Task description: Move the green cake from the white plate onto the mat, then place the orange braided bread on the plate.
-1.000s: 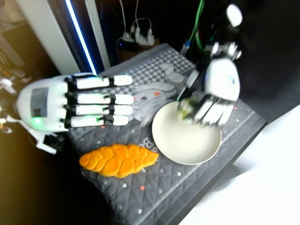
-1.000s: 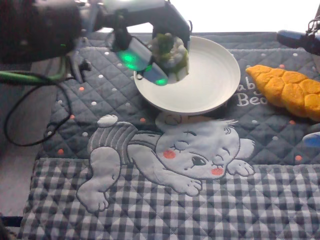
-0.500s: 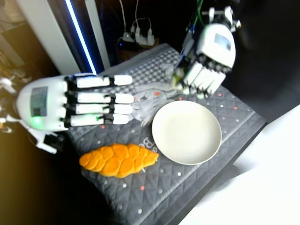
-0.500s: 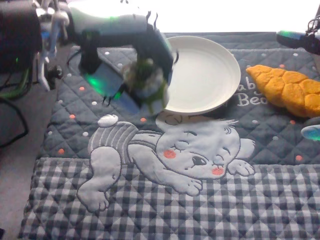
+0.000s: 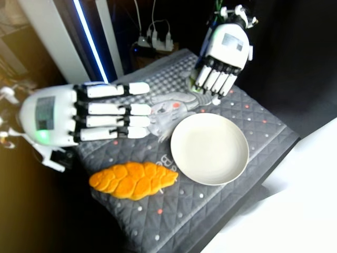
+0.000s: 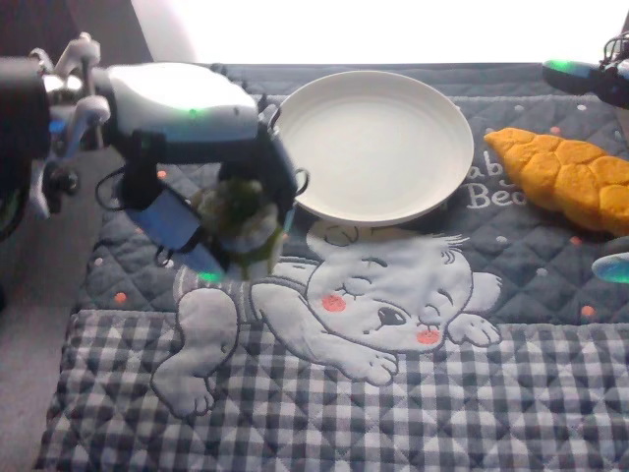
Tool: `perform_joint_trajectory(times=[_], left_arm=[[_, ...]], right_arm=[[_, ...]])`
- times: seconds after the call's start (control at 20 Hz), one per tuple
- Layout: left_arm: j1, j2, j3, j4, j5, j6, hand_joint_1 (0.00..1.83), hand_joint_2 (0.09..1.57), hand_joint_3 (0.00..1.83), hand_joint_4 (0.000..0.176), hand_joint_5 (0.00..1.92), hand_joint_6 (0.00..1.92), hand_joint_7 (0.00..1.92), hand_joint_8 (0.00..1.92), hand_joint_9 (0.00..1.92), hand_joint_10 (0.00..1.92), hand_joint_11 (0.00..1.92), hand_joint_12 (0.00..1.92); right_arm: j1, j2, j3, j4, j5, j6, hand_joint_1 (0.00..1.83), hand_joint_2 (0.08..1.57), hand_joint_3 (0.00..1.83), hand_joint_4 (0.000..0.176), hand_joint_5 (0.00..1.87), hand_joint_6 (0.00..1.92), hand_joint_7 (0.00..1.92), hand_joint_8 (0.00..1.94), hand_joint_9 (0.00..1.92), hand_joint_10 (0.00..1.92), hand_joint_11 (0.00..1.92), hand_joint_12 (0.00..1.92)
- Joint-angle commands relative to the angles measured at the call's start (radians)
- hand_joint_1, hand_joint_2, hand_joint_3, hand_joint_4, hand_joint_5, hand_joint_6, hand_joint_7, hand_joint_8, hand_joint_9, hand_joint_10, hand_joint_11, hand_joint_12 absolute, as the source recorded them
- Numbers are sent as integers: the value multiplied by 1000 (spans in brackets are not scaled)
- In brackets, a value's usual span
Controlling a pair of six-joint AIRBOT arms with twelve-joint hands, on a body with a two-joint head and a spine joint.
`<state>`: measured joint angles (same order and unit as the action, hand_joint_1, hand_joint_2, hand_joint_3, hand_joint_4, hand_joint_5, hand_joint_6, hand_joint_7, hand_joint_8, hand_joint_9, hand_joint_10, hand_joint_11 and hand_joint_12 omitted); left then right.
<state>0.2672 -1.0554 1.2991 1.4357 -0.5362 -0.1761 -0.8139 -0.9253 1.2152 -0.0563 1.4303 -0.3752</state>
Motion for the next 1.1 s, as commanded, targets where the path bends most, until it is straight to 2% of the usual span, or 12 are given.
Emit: perform_joint_trajectory(times=[0.0, 0.1, 0.2, 0.25, 0.35, 0.6, 0.65, 0.7, 0.75, 0.95, 1.0, 1.05], left_arm=[[1, 7, -2, -38, -20, -8, 1376, 1102, 1, 0, 1005, 974, 980, 789, 918, 1217, 793, 1155], [17, 6, -3, -40, -11, -9, 1360, 1144, 1, 0, 959, 1109, 909, 901, 771, 1340, 634, 1155], [22, -2, -3, -24, 3, -9, 1353, 1158, 0, 0, 944, 1151, 885, 933, 729, 1369, 583, 1167], [23, -5, -3, -18, 5, -9, 1271, 1132, 0, 0, 1001, 1099, 903, 939, 748, 864, 567, 1156], [26, -10, -3, -4, 10, -9, 1246, 1134, 0, 0, 1000, 1110, 891, 968, 870, 437, 579, 1107], [43, -13, -3, -4, 13, -12, 1226, 1139, 0, 0, 972, 1136, 895, 983, 979, 158, 535, 995], [45, -12, -3, -10, 12, -12, 1142, 1110, 0, 0, 994, 984, 911, 451, 991, 112, 545, 954], [46, -12, -3, -12, 12, -12, 1007, 1008, 0, 0, 947, 516, 976, 190, 1001, 84, 519, 944], [47, -10, -3, -15, 12, -12, 832, 818, 0, 0, 957, 117, 985, 22, 999, 46, 412, 1180], [41, 5, -7, -28, 1, -24, 746, 717, 0, 0, 657, 1, 656, 0, 704, 0, 90, 1516], [37, 10, -10, -30, -3, -26, 775, 652, 0, 16, 491, 0, 504, 0, 555, 0, 4, 1546], [33, 24, -17, -39, -7, -26, 782, 620, 0, 49, 450, 1, 459, 0, 490, 3, 0, 1457]], right_arm=[[9, 7, 1, 35, 118, 10, 664, 905, 16, 127, 256, 6, 314, 4, 299, 0, 0, 714], [9, 7, 1, 35, 117, 11, 619, 912, 12, 135, 257, 4, 319, 4, 264, 0, 5, 720], [9, 6, 1, 34, 116, 11, 582, 929, 14, 127, 263, 4, 320, 3, 259, 2, 15, 724], [9, 5, 1, 34, 115, 11, 533, 954, 8, 119, 249, 0, 322, 2, 258, 1, 6, 693], [9, 2, 1, 33, 113, 11, 501, 992, 10, 110, 232, 0, 307, 0, 238, 1, 0, 635], [9, 1, 2, 32, 110, 11, 428, 1019, 3, 103, 208, 6, 264, 1, 247, 4, 16, 707], [9, 1, 2, 32, 110, 11, 444, 1003, 0, 102, 226, 7, 283, 4, 258, 5, 2, 670], [9, 1, 2, 32, 109, 11, 434, 1006, 0, 100, 238, 4, 295, 3, 262, 3, 0, 684], [9, 1, 2, 31, 108, 11, 496, 1014, 2, 112, 239, 1, 282, 0, 234, 0, 0, 647], [9, 1, 2, 31, 107, 11, 539, 991, 0, 126, 237, 3, 278, 2, 232, 6, 0, 649], [9, 1, 2, 31, 107, 11, 535, 981, 0, 131, 237, 2, 288, 5, 242, 8, 0, 649], [9, 1, 3, 31, 105, 11, 549, 971, 0, 129, 241, 2, 303, 5, 245, 5, 0, 686]])
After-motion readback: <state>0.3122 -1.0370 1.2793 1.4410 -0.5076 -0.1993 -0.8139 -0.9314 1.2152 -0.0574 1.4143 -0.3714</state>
